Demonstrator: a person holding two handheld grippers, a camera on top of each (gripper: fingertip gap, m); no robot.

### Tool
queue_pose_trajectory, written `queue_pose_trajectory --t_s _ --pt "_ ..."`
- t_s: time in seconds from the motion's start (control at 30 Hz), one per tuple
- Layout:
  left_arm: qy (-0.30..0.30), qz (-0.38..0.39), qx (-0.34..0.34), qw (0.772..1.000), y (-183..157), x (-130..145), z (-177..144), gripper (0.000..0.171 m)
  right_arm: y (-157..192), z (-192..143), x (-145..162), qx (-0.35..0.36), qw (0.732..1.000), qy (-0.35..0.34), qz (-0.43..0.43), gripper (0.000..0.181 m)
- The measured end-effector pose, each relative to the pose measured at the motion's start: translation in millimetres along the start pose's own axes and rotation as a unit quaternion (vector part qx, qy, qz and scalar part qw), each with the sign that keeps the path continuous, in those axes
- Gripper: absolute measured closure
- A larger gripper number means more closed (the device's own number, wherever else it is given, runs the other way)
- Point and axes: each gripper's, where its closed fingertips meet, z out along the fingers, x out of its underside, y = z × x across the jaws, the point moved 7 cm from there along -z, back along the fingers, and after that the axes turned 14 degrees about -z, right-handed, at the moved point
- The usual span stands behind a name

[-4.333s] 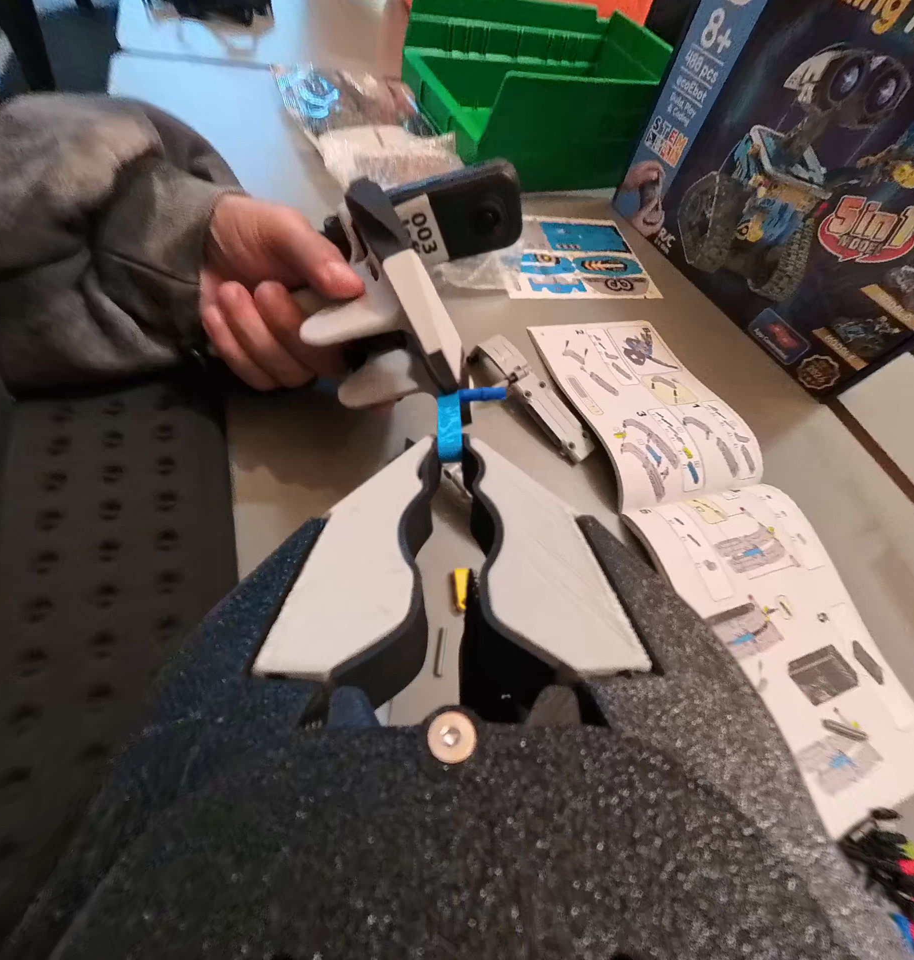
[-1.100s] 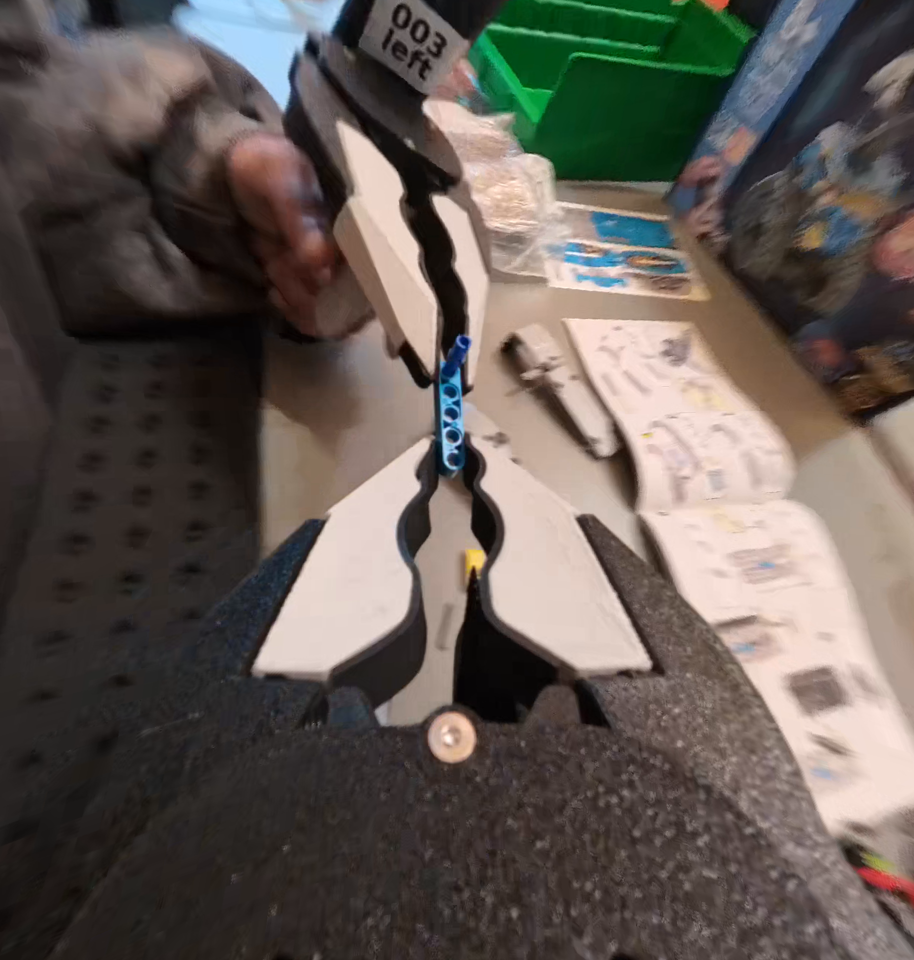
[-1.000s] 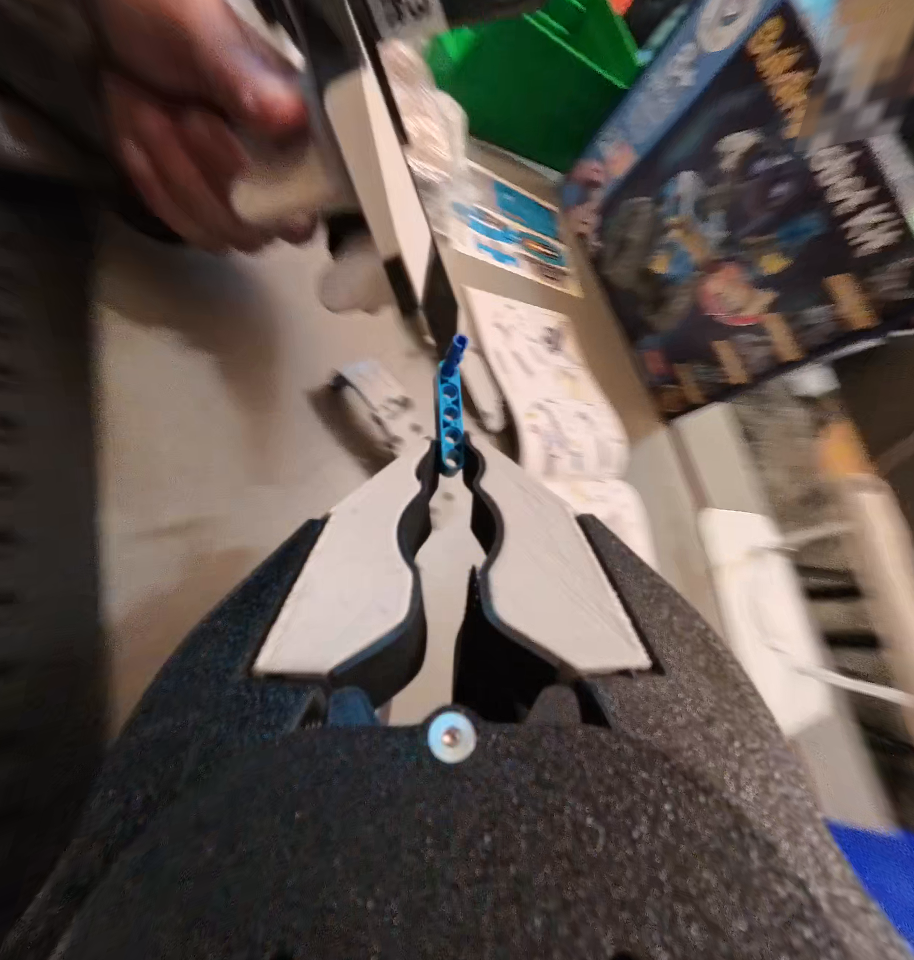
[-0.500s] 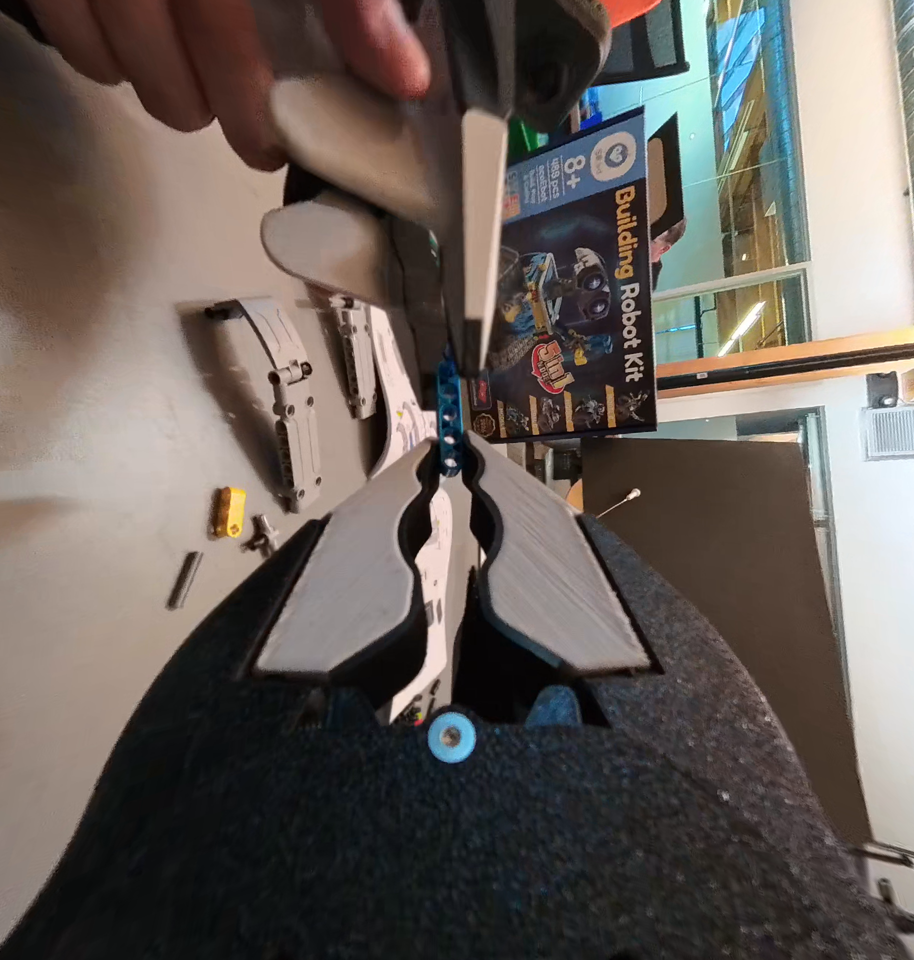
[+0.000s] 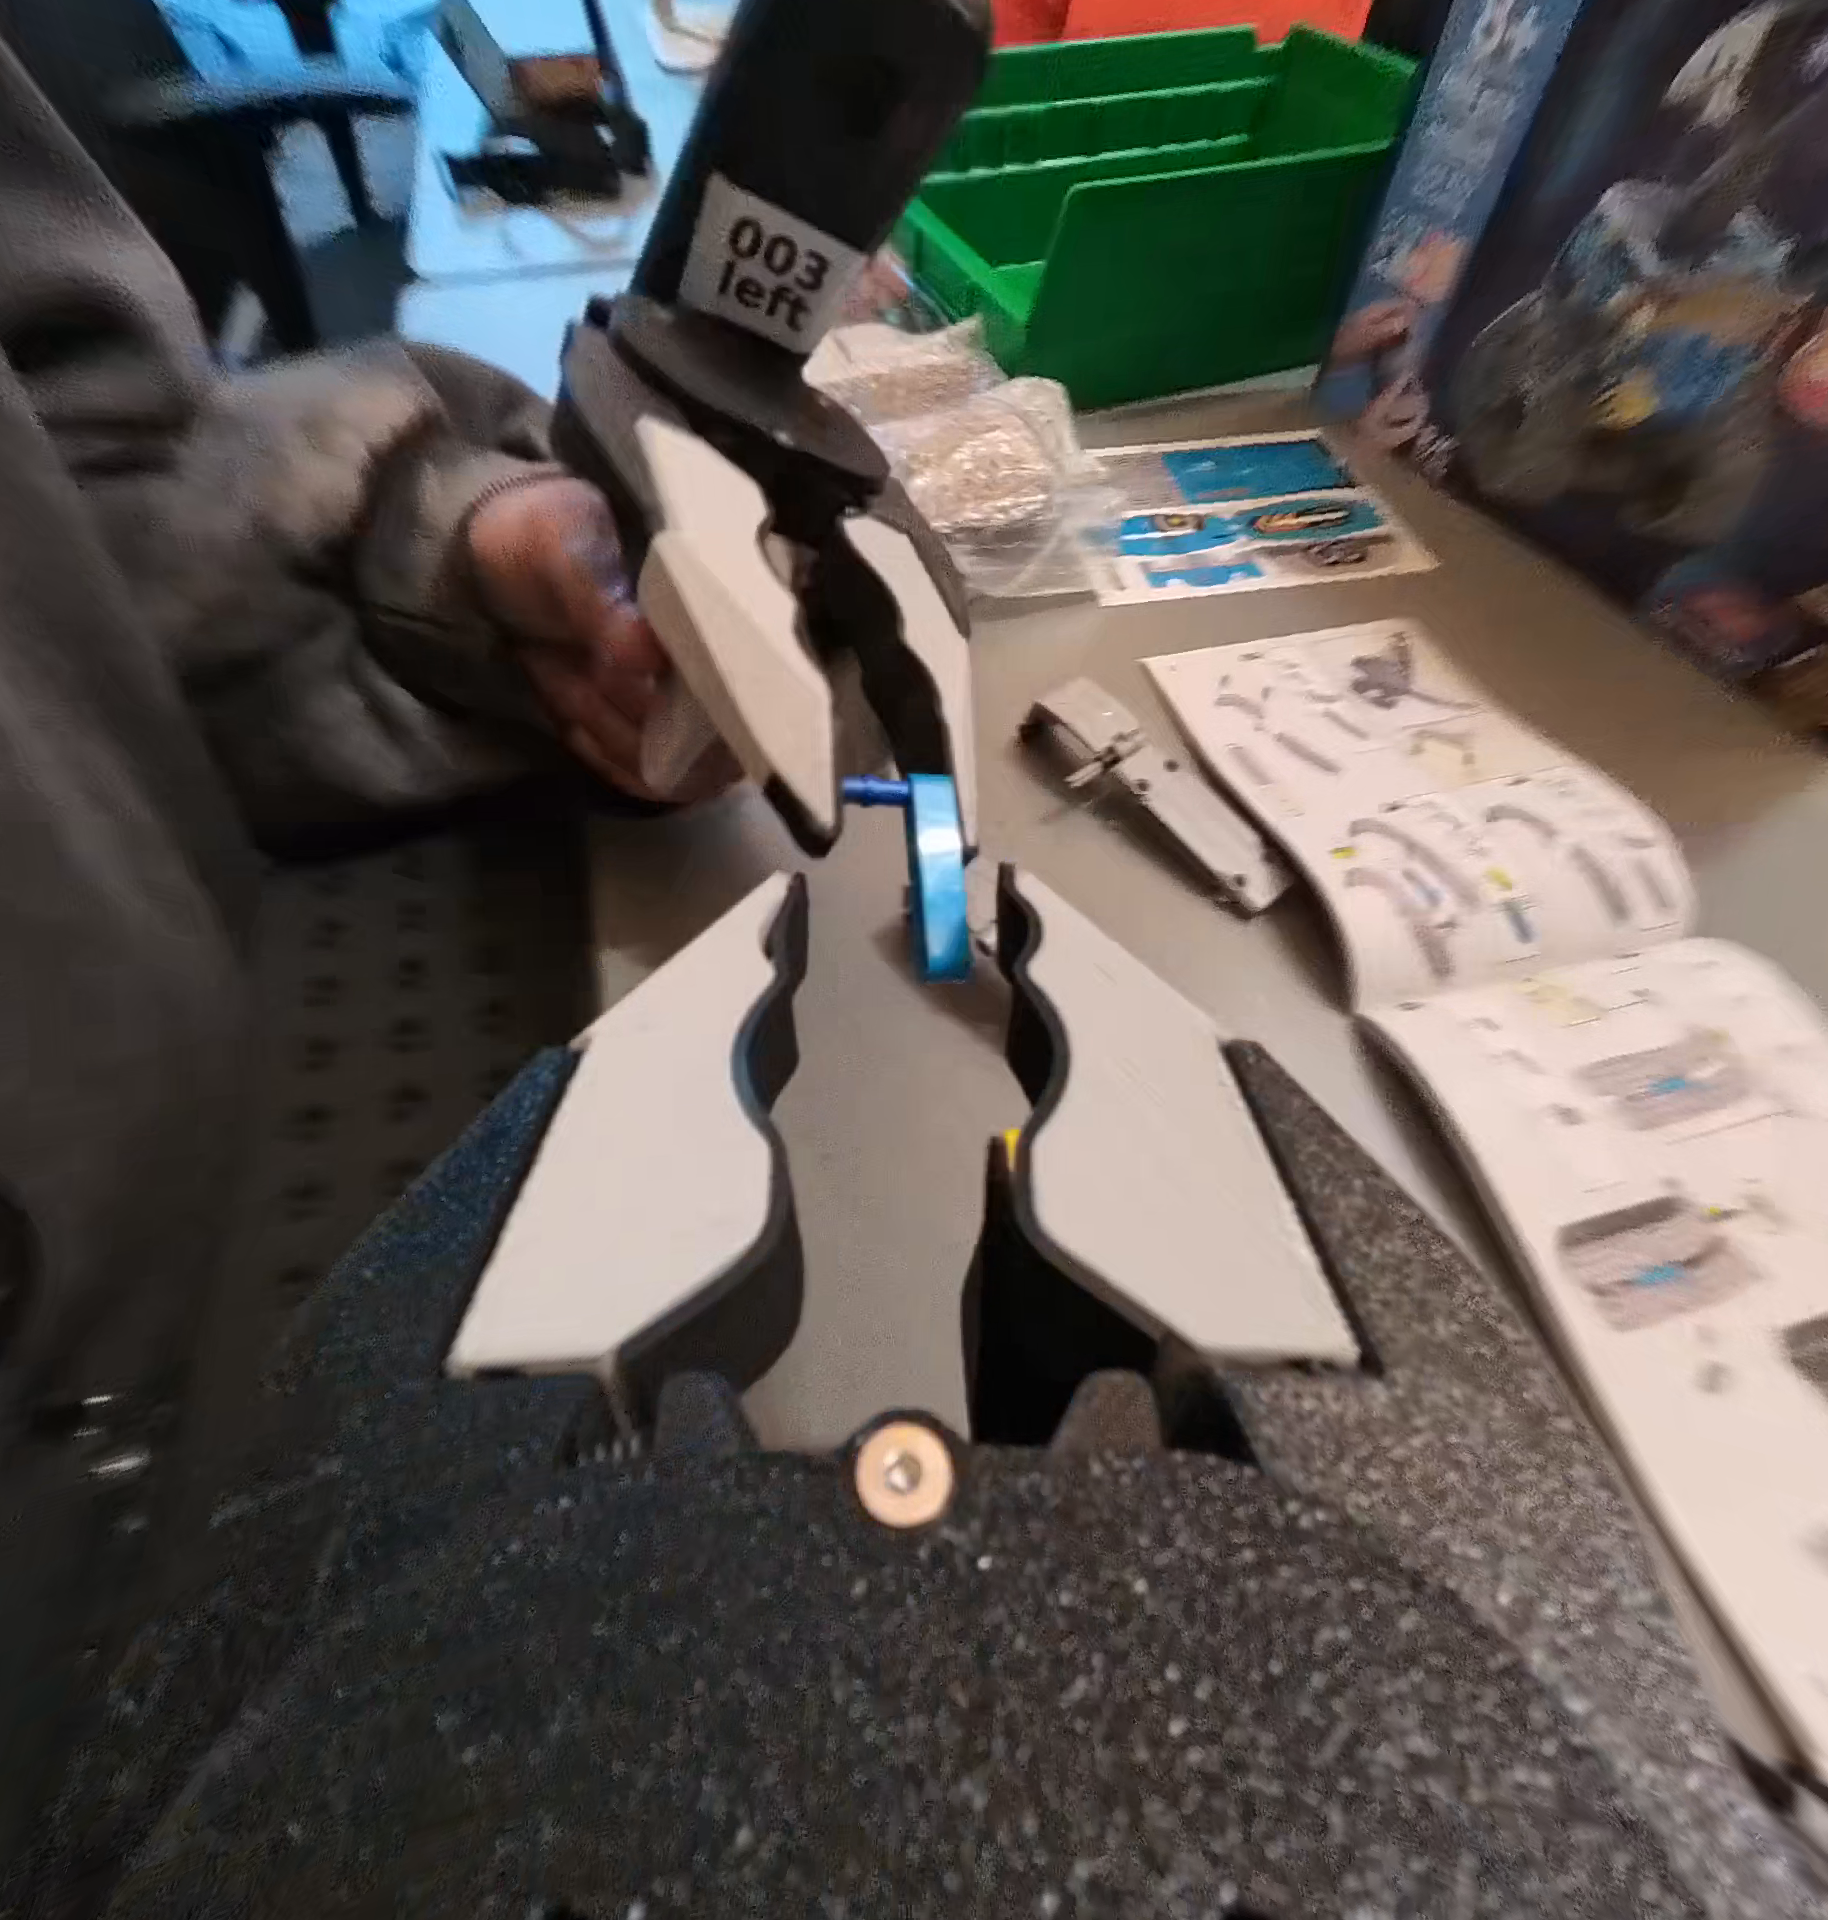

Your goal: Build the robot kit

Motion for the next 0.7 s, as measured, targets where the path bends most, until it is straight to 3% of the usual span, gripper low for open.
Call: queue_pose_trajectory --t_s 0.1,0.13,0.17,0.43,0.7 --pt "0.001 0.068 -0.019 0.997 -7.3 1.1 1.8 0.149 -1.6 -3.3 -0.1 -0.044 0.998 -0.014 0.041 0.157" --pt "0.004 0.081 -0.018 0.997 -9.6 2.1 2.5 0.149 -2.3 -3.2 2.0 -0.037 0.999 0.001 0.028 0.173" --pt "0.008 0.093 -0.023 0.995 -10.2 3.5 3.5 0.149 -1.1 -2.5 3.2 -0.031 0.999 0.016 0.004 0.175" --pt "0.018 0.086 0.047 0.995 -21.6 5.9 -0.1 0.149 15.7 -9.5 -17.9 -0.037 0.989 0.082 -0.114 0.175" --pt "0.029 0.073 0.068 0.995 -24.2 9.9 2.5 0.15 20.6 -11.4 -16.9 -0.073 0.986 0.081 -0.125 0.174"
